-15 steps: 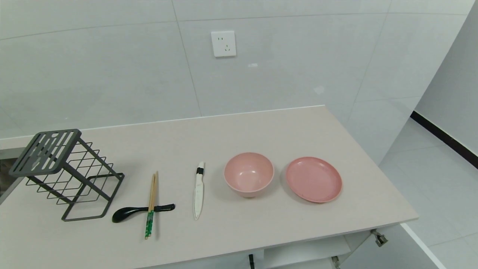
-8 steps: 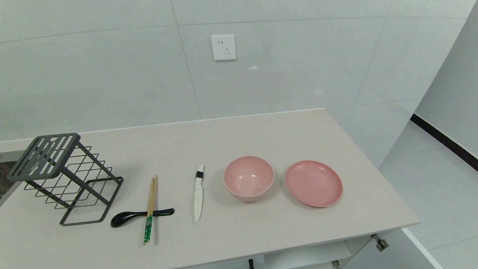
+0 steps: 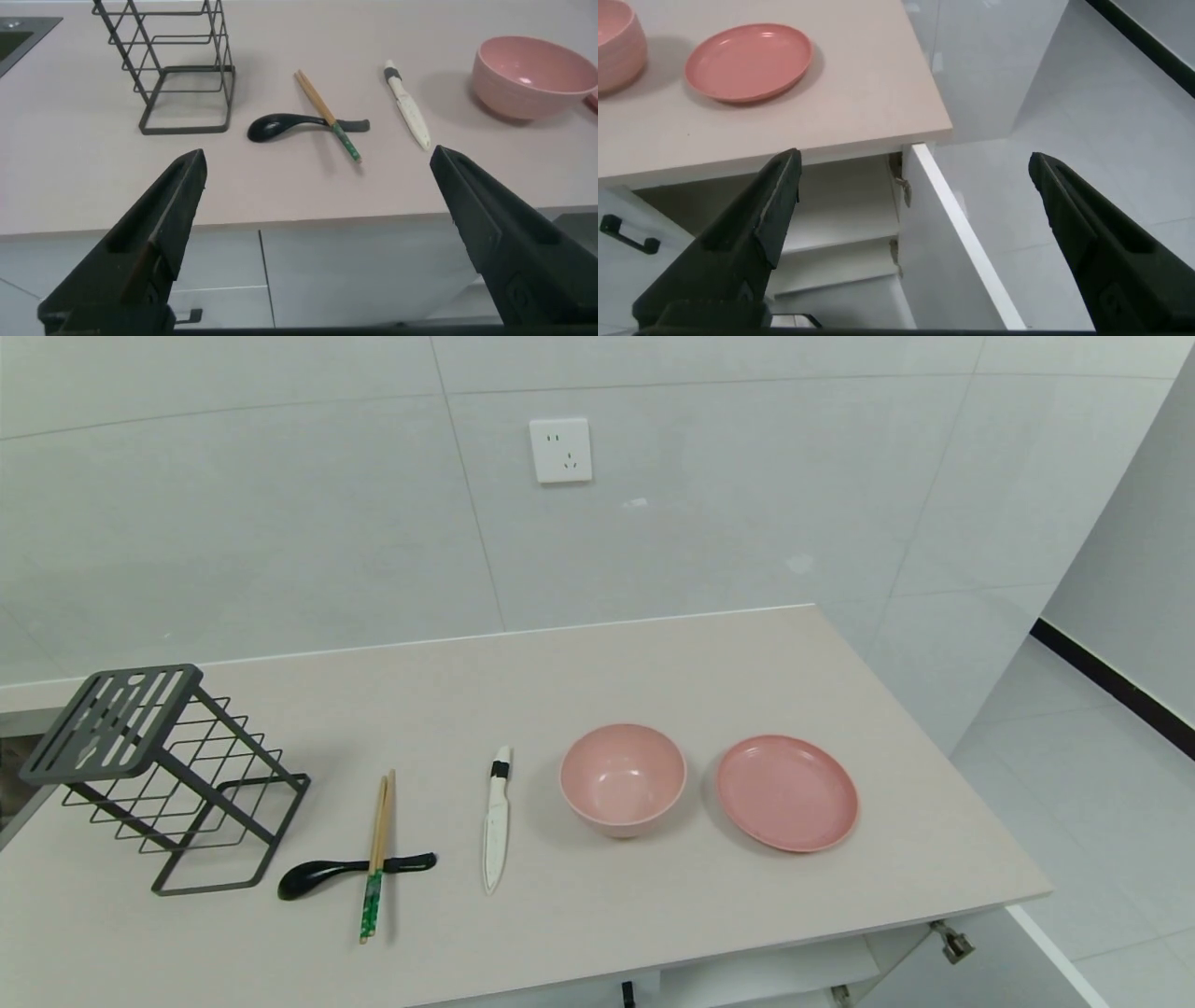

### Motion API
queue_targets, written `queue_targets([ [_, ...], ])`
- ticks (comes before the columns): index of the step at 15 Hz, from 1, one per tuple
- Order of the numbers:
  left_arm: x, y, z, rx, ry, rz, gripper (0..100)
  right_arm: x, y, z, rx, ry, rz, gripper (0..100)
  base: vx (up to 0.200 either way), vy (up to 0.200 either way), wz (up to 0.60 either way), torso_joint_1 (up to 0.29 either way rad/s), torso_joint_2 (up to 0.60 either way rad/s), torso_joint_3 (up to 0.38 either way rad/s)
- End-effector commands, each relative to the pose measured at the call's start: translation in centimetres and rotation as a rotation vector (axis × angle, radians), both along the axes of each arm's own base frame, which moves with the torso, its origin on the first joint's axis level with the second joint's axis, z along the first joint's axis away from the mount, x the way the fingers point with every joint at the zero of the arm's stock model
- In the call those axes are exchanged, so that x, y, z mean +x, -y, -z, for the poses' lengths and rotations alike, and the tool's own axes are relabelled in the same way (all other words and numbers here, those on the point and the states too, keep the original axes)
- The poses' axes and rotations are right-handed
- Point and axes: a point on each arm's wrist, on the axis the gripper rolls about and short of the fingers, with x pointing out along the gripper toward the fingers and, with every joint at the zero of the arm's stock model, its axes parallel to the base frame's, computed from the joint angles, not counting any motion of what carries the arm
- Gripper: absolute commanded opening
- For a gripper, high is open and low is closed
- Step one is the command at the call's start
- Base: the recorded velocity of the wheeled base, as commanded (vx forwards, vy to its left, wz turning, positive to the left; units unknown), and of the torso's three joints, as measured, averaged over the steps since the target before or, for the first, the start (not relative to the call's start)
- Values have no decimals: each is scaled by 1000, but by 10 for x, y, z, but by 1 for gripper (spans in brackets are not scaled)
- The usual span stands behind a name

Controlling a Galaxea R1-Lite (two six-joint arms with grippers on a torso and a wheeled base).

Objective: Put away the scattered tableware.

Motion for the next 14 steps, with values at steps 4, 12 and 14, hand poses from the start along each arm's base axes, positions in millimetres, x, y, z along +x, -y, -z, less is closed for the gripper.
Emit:
queue_targets([
  [4,0,0,0,4,-3,1,100,0,0,-1,5,8,4,100,0,0,0,0,0,0],
  [12,0,0,0,-4,-2,1,100,16,-5,-57,75,108,-349,100,0,0,0,0,0,0],
  [14,0,0,0,-4,-2,1,100,33,-5,-74,93,49,-401,100,0,0,0,0,0,0],
])
